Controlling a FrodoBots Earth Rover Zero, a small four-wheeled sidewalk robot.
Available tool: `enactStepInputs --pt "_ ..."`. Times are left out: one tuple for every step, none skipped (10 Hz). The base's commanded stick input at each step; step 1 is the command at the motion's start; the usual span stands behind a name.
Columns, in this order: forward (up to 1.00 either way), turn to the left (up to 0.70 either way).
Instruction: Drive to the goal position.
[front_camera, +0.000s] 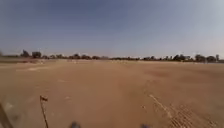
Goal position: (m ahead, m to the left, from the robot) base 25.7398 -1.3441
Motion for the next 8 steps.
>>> enactStepInputs --pt "0.5 0.0" --pt "0.5 0.0" --pt "0.5 0.0" --pt "0.5 0.0" --pt "0.5 0.0" --pt "0.5 0.0" --pt "0.5 0.0" --pt "0.5 0.0"
